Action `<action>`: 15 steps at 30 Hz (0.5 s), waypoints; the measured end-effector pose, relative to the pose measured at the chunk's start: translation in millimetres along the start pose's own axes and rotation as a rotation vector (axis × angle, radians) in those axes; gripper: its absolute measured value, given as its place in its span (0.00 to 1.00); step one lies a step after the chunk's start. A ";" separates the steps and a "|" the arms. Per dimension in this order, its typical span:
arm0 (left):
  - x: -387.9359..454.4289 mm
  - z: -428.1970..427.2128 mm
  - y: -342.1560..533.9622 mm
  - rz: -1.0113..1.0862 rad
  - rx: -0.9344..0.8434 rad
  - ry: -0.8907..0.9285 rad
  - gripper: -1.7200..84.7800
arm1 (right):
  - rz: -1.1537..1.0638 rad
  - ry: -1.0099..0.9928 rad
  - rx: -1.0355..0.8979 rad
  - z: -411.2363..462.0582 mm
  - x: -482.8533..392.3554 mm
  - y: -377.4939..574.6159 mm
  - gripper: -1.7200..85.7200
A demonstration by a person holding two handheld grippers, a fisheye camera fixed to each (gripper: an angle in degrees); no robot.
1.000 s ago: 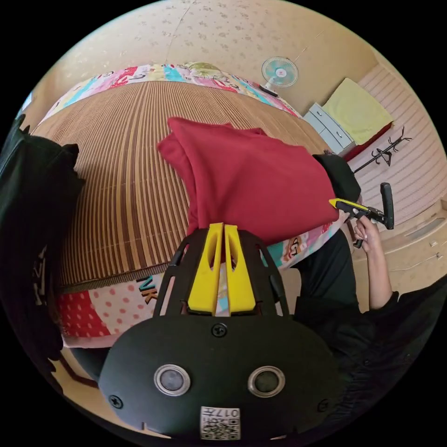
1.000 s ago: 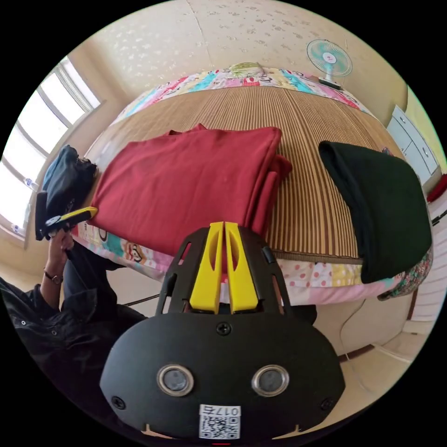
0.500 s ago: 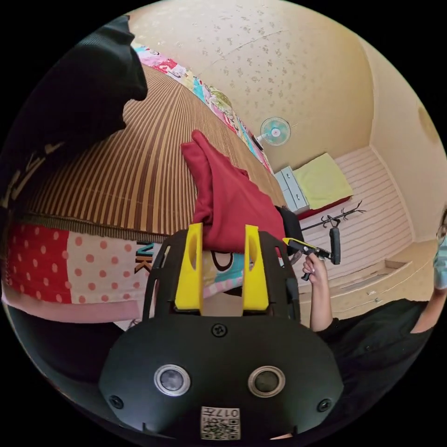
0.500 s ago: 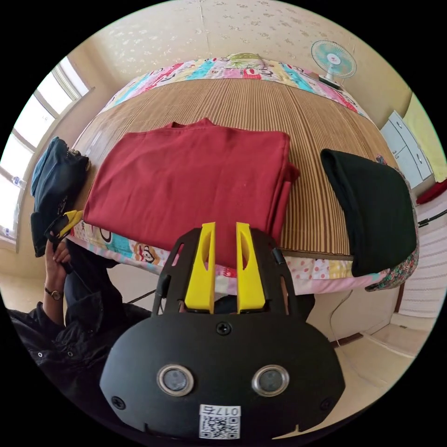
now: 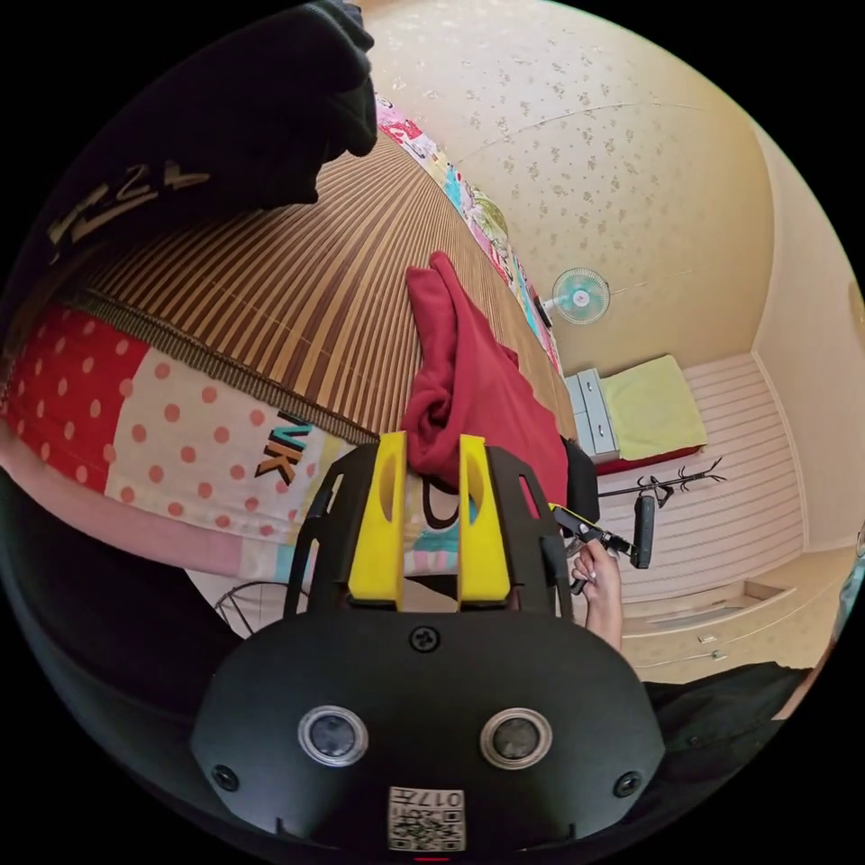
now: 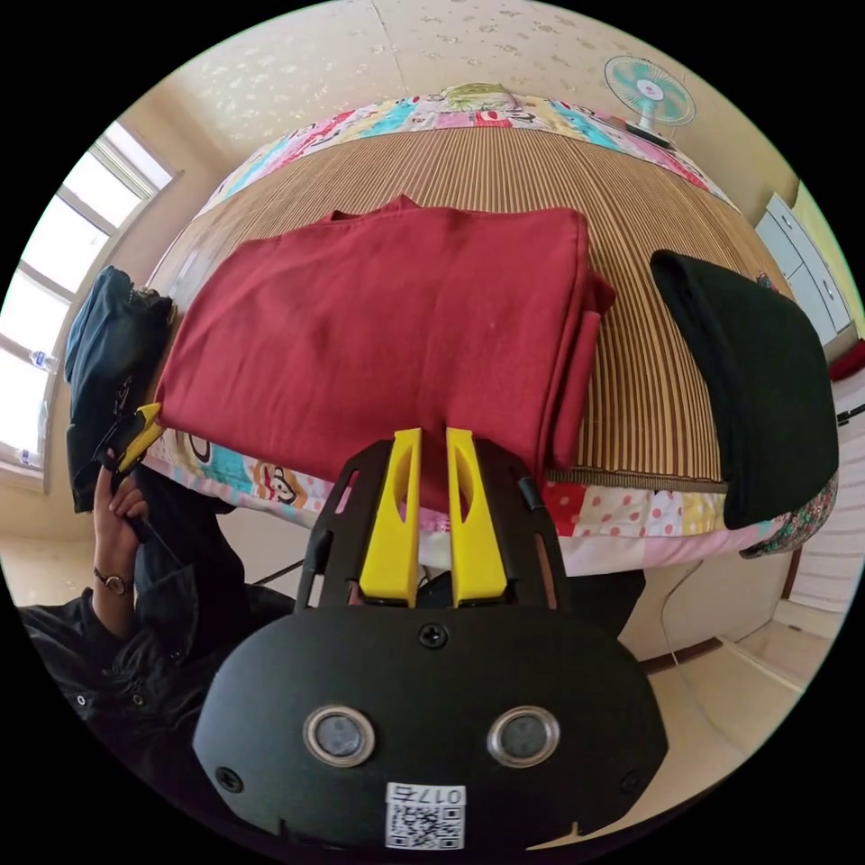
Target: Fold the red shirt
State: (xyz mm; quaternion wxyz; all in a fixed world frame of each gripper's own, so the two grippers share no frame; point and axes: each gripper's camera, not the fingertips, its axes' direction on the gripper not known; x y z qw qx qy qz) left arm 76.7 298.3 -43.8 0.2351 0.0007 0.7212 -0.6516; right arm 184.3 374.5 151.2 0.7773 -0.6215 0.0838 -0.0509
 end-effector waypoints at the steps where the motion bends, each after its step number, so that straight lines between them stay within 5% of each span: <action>1: 1.0 -5.5 -1.5 0.007 0.002 0.039 0.10 | 0.012 0.012 -0.011 1.1 -0.8 -3.2 0.09; 6: 13.6 -34.3 -8.4 0.070 0.028 0.135 0.08 | 0.070 0.017 0.023 -13.4 -10.6 -2.5 0.11; 15: 30.6 -67.6 -11.5 0.181 0.058 0.174 0.08 | -0.222 -0.394 0.107 -69.7 -138.3 -92.2 0.19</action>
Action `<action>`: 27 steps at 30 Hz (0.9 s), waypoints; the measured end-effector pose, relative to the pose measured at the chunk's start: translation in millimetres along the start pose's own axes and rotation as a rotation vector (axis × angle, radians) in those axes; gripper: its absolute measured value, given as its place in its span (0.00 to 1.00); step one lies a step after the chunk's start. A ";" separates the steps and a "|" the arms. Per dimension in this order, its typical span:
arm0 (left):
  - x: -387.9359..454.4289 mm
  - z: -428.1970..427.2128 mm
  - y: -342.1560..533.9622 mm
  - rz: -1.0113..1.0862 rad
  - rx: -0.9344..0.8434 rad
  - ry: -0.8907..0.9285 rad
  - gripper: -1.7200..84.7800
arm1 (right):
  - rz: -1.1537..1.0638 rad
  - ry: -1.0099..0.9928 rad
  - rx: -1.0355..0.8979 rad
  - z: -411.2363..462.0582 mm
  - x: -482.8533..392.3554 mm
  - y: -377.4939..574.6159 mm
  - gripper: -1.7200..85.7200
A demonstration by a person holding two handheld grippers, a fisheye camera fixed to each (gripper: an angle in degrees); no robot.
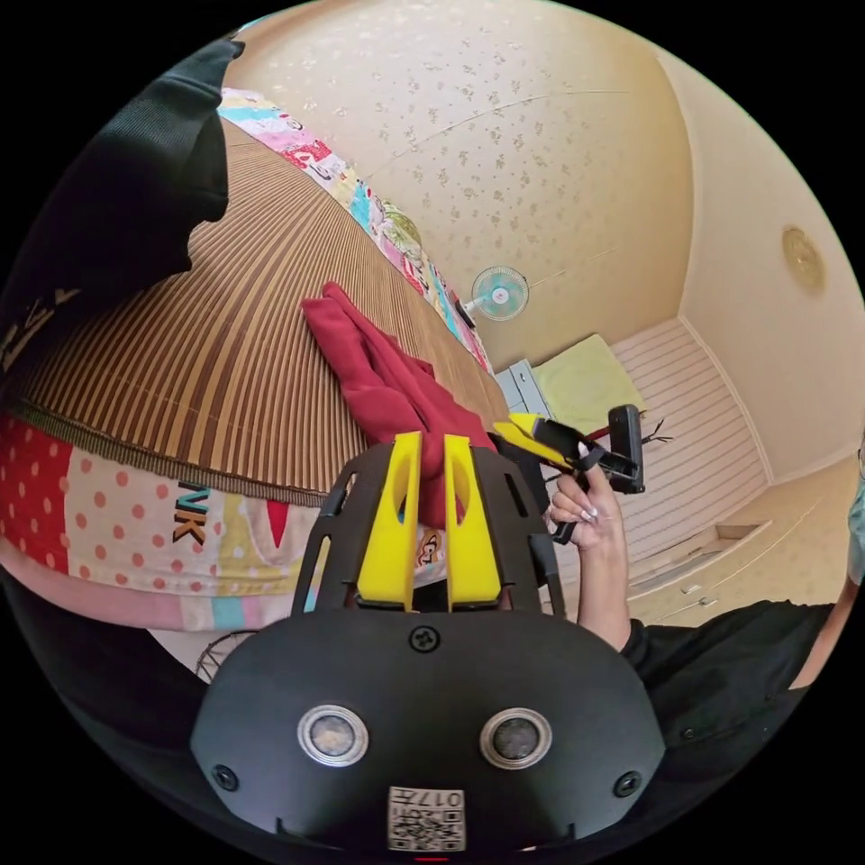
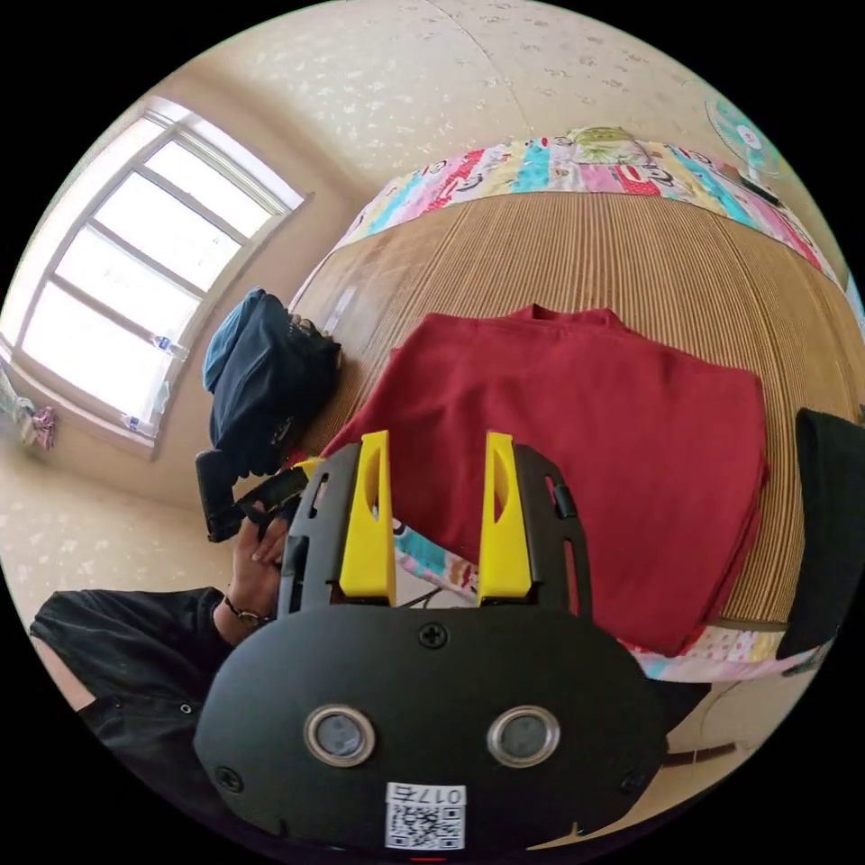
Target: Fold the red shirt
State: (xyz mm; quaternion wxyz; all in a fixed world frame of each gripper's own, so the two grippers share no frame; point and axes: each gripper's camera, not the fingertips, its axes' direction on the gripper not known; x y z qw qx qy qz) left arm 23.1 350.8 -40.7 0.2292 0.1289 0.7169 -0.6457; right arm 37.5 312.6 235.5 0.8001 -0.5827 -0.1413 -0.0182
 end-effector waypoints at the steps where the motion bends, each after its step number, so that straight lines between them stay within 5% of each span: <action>1: 1.2 -4.3 0.7 0.013 0.006 0.003 0.07 | -0.037 0.009 -0.055 19.6 -19.2 -26.3 0.20; 10: -12.0 -24.6 12.9 0.034 0.013 0.012 0.07 | -0.155 0.269 -0.427 186.5 -110.4 -105.3 0.25; 19: -29.1 -31.7 28.7 0.029 -0.002 0.053 0.07 | -0.308 0.575 -0.420 167.0 -147.0 -84.7 0.14; 24: -14.3 -52.0 51.8 0.106 0.092 -0.006 0.07 | -0.295 0.420 -0.230 64.1 -127.3 -74.0 0.09; 27: -6.1 -63.4 67.8 0.162 0.142 -0.039 0.07 | -0.095 0.044 -0.023 -30.4 -37.3 -54.4 0.08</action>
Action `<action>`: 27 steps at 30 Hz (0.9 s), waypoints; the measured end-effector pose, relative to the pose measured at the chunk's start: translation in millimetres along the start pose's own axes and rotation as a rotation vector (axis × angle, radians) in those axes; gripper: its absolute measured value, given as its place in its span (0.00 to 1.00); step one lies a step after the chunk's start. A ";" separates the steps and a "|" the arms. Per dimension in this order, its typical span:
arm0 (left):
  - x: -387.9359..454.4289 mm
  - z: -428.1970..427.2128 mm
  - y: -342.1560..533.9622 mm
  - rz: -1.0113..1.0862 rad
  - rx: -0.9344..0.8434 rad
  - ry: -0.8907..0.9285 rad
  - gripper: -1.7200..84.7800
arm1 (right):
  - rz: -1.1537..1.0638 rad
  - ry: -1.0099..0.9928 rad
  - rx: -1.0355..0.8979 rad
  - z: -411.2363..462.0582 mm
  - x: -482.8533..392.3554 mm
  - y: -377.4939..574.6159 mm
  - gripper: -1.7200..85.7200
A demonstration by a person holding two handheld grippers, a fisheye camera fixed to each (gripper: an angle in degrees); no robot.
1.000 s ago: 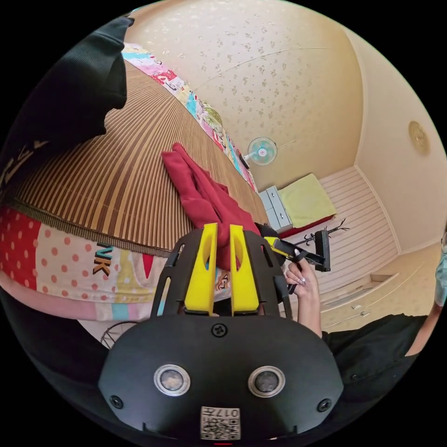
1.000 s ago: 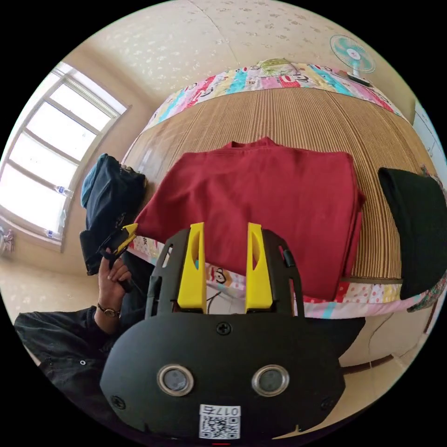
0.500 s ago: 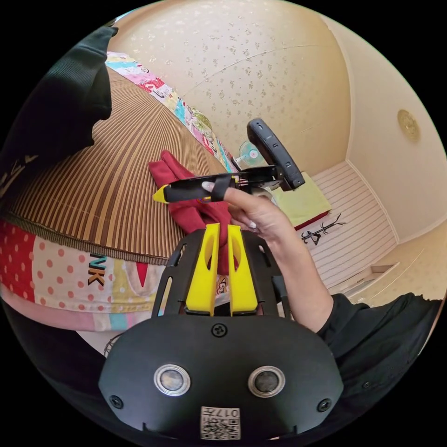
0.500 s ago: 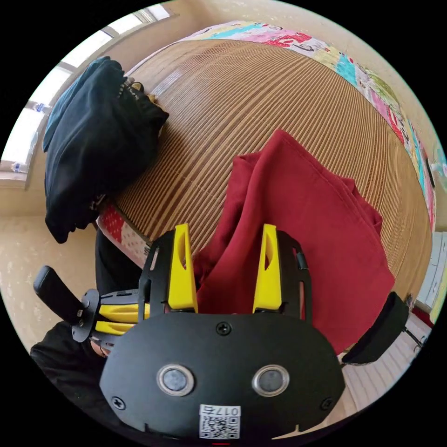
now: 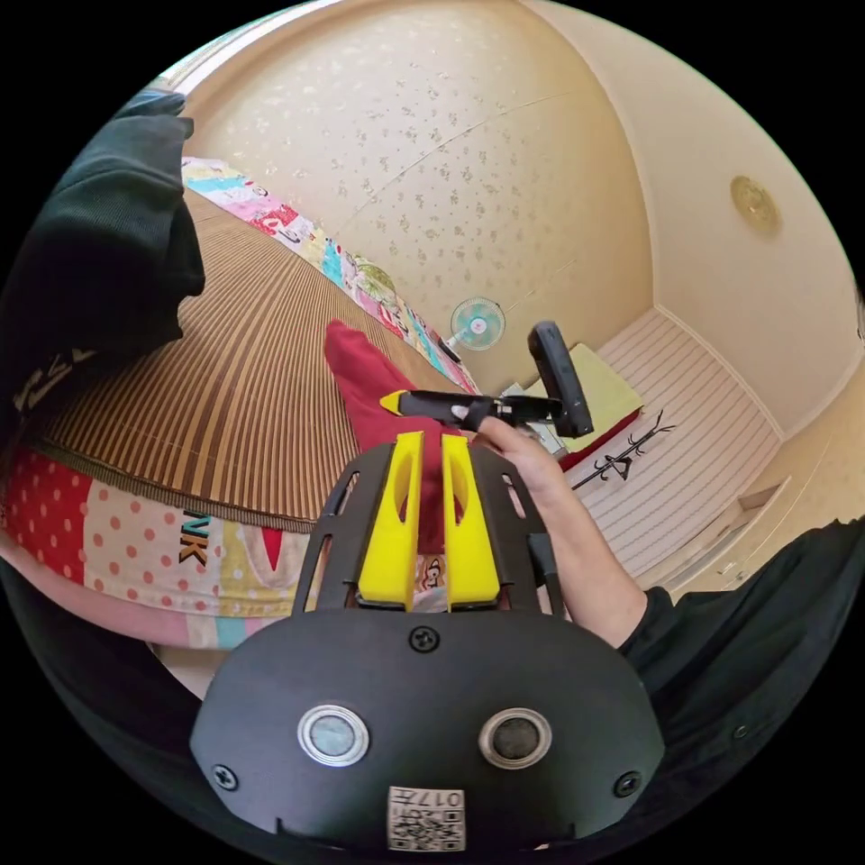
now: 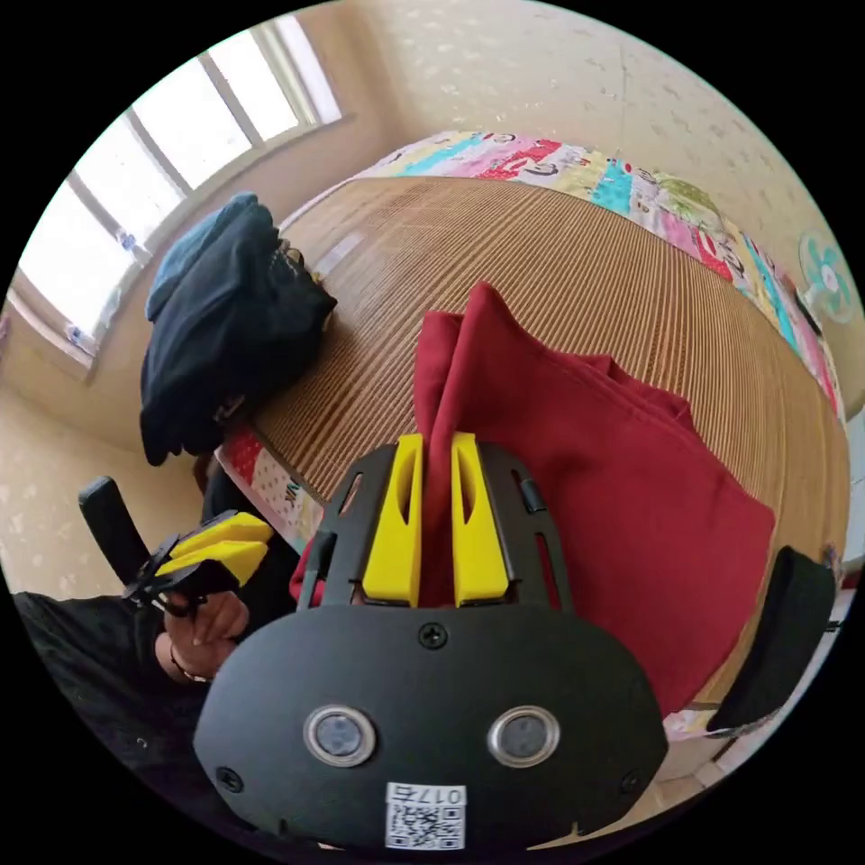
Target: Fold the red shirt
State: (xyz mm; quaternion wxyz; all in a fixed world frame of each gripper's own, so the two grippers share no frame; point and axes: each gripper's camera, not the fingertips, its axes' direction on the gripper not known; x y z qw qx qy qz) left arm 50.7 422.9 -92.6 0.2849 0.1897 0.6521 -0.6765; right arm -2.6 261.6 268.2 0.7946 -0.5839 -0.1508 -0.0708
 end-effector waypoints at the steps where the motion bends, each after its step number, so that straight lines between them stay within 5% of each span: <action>1: -0.3 2.7 2.5 0.003 -0.026 -0.004 0.07 | 0.069 -0.175 0.093 -35.8 45.9 19.1 0.07; 4: -6.7 6.3 17.1 -0.023 -0.041 -0.034 0.04 | 0.059 -0.409 0.307 -124.6 135.4 73.9 0.07; 8: -5.0 15.5 38.0 -0.009 -0.055 -0.004 0.01 | 0.129 -0.428 0.496 -224.1 235.2 162.5 0.06; 13: 2.0 43.3 62.8 0.029 -0.126 -0.018 0.01 | 0.396 -0.250 0.455 -249.2 323.3 257.2 0.07; 16: 2.5 68.2 76.3 0.029 -0.190 0.008 0.01 | 0.481 -0.511 0.528 -238.8 366.9 287.5 0.07; 23: 49.8 147.1 85.8 0.200 -0.410 0.247 0.11 | 0.431 -0.474 0.418 -283.7 338.2 237.7 0.09; 27: 92.1 195.3 83.8 0.380 -0.472 0.215 0.12 | 0.461 -0.378 0.374 -325.3 308.8 227.6 0.11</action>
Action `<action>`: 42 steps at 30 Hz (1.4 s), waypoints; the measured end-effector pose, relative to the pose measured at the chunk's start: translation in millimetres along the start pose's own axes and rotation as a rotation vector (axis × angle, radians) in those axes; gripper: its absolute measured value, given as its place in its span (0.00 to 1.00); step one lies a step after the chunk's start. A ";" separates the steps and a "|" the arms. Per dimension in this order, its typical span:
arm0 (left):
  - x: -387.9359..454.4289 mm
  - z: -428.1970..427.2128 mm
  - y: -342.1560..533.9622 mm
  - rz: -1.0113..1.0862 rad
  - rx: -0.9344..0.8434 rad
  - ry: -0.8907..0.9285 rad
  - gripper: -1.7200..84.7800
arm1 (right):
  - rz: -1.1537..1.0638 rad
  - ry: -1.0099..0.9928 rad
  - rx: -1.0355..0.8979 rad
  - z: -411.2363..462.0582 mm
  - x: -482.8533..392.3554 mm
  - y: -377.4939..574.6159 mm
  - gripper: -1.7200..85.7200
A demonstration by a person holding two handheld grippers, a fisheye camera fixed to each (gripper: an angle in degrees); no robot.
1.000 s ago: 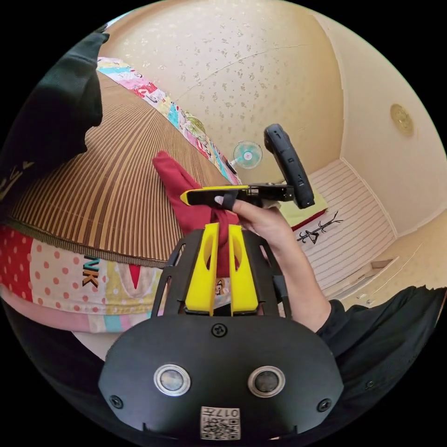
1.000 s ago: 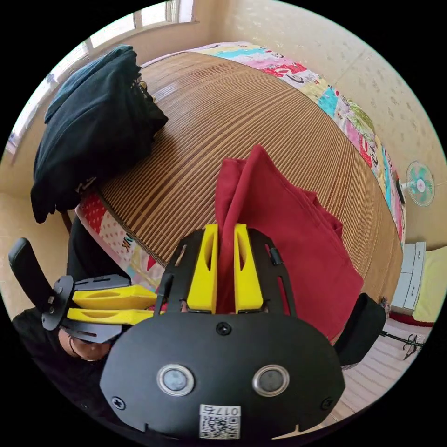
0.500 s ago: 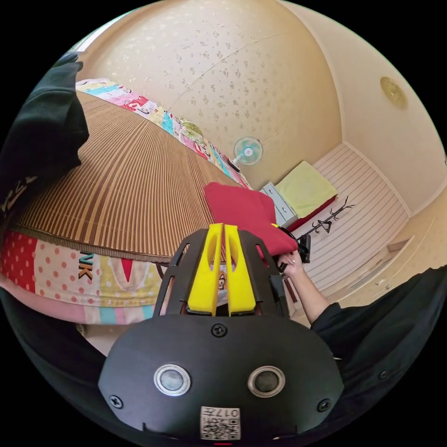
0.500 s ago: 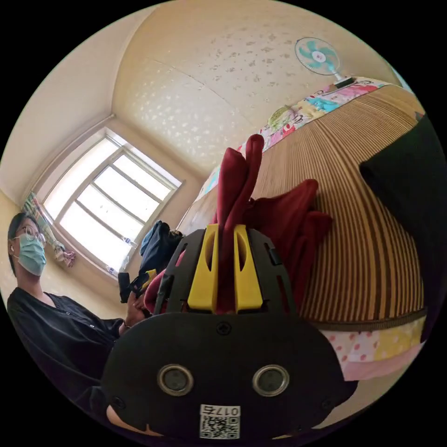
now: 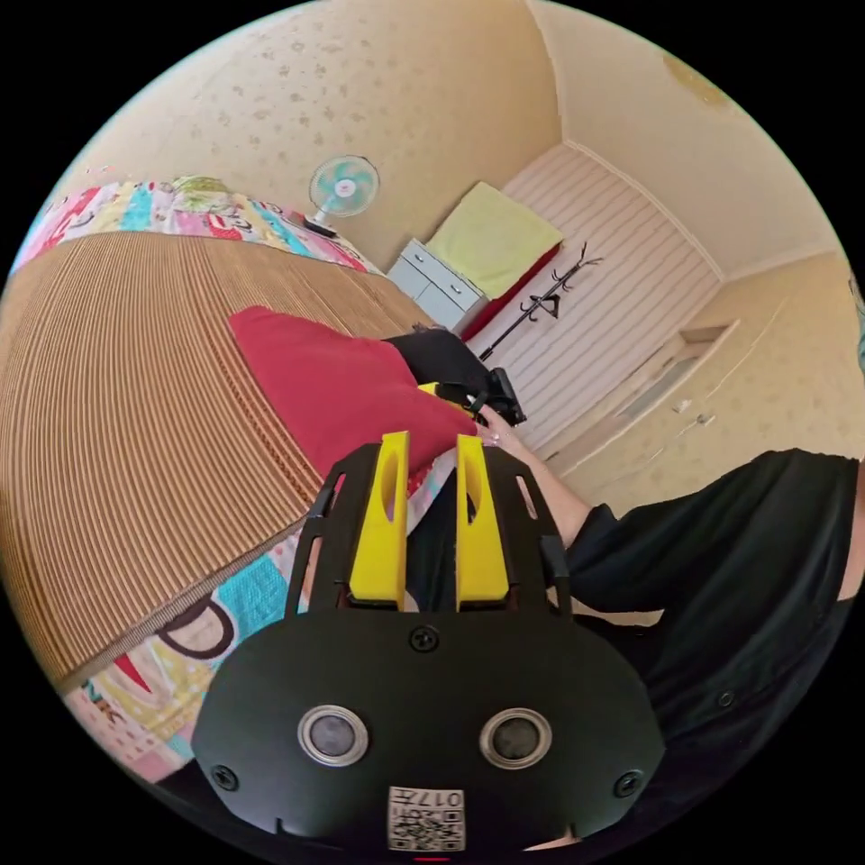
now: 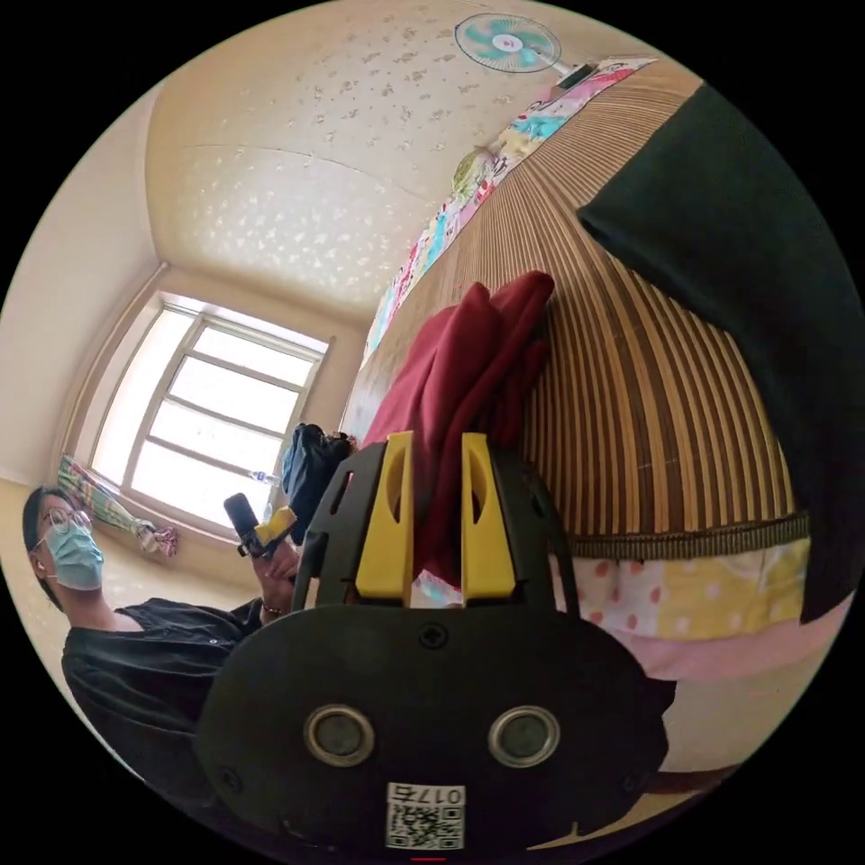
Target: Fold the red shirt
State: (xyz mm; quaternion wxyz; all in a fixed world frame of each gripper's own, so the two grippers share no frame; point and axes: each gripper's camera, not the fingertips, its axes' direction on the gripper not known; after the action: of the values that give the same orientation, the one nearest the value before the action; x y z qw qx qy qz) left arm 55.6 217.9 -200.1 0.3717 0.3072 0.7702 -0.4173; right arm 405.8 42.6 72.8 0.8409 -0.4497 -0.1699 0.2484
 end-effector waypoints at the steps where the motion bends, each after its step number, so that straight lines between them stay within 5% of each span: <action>1: 2.5 15.3 -10.1 0.032 -0.004 -0.022 0.12 | -0.040 0.066 0.033 -11.6 -26.0 1.9 0.11; 7: -43.4 113.3 -29.2 0.002 -0.124 -0.059 0.09 | -0.559 0.062 0.296 -36.9 -203.1 42.3 0.08; 10: -69.1 180.3 -1.2 -0.026 -0.317 -0.170 0.05 | -0.597 0.237 0.212 -0.7 -251.2 49.1 0.06; 14: -99.7 147.4 33.4 -0.138 -0.201 -0.034 0.01 | -0.512 0.668 -0.206 127.1 -218.2 51.9 0.05; 16: -116.7 129.8 47.2 -0.195 -0.196 -0.005 0.01 | -0.554 0.667 -0.076 127.4 -221.8 69.5 0.05; 22: -144.5 44.4 76.2 -0.258 0.030 -0.156 0.08 | -0.199 0.223 -0.014 61.1 -186.5 32.6 0.04; 28: -227.0 53.3 79.9 -0.399 -0.040 0.029 0.25 | -0.086 -0.019 -0.064 24.9 -182.1 5.5 0.04; 33: -247.6 87.8 74.5 -0.430 -0.161 0.075 0.22 | -0.054 -0.111 -0.095 -2.6 -196.1 -14.6 0.08; 38: -277.2 86.4 67.9 -0.481 -0.215 0.097 0.18 | -0.052 -0.540 -0.016 -51.8 -214.0 -16.5 0.21; 42: -300.2 78.1 68.8 -0.458 -0.300 0.196 0.14 | -0.030 -0.618 0.051 -83.8 -225.2 5.0 0.24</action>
State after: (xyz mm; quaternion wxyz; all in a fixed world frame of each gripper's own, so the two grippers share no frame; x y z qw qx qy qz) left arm 294.8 132.7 -9.0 0.2330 0.1059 0.9049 -0.3400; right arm 262.7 -139.9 9.5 0.7639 -0.3292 -0.4182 0.3650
